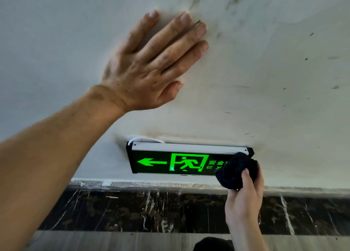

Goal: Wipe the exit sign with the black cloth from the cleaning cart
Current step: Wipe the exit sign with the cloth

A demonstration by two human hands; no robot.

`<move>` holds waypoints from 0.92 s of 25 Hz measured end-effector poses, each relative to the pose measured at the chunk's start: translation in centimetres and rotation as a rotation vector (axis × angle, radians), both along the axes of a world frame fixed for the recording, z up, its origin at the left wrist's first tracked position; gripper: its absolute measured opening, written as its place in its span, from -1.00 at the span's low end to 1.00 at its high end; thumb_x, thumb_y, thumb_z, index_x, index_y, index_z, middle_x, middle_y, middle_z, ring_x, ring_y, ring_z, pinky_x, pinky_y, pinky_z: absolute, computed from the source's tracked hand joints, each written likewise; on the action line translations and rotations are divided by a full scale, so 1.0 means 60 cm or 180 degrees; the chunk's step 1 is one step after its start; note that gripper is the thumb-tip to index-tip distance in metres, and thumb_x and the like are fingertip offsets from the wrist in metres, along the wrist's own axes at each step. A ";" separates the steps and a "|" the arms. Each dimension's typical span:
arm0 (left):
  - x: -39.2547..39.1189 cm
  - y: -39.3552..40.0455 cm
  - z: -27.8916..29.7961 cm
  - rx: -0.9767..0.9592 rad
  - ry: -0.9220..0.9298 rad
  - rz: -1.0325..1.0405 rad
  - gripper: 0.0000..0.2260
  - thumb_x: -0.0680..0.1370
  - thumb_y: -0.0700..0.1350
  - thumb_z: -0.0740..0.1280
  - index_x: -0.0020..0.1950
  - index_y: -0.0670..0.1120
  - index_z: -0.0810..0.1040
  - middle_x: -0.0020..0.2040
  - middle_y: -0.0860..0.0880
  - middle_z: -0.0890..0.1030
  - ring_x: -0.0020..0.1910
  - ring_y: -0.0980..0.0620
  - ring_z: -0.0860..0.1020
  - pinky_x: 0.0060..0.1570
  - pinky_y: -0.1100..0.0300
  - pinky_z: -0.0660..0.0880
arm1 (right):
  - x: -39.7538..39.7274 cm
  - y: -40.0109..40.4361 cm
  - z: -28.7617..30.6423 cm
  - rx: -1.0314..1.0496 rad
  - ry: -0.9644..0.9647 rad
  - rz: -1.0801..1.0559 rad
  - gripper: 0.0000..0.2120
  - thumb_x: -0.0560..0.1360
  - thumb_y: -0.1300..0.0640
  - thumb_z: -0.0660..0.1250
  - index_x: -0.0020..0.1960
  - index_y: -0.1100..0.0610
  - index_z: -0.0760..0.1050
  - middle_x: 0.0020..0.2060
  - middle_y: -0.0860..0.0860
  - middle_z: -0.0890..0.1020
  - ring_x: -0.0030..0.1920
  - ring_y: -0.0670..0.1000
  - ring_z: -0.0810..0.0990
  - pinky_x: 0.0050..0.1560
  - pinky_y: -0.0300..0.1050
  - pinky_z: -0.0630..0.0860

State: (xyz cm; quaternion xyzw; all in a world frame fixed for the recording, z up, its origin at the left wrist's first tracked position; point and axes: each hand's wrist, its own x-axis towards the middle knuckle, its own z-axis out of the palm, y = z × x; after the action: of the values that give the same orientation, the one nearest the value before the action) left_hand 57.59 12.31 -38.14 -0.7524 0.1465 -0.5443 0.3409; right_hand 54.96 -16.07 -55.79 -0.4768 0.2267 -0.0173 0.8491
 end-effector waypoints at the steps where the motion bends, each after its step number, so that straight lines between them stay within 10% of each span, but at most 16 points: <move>1: 0.000 0.000 0.000 -0.0006 -0.0007 -0.0001 -0.41 0.60 0.06 0.17 0.60 -0.15 0.30 0.55 -0.14 0.31 0.53 -0.20 0.27 0.55 -0.14 0.03 | 0.002 0.007 0.001 -0.0169 -0.0021 -0.0068 -0.67 0.59 0.18 0.28 0.14 -0.25 0.54 0.17 -0.16 0.61 0.13 -0.14 0.62 0.20 -0.07 0.52; 23: 0.008 0.002 -0.006 -0.0107 0.0053 -0.0120 -0.40 0.59 0.05 0.16 0.61 -0.13 0.25 0.55 -0.12 0.30 0.53 -0.19 0.28 0.56 -0.15 0.04 | -0.093 0.237 -0.018 -0.0376 0.0071 0.0839 -0.71 0.40 0.33 0.48 -0.01 0.01 0.52 -0.01 0.08 0.64 -0.14 -0.11 0.68 -0.22 -0.27 0.59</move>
State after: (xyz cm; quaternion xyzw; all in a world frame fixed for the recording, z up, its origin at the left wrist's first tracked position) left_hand 58.09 12.40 -38.48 -0.7596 0.1542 -0.5467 0.3166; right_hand 49.38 -1.87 -56.86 -0.5518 0.1702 0.0863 0.8118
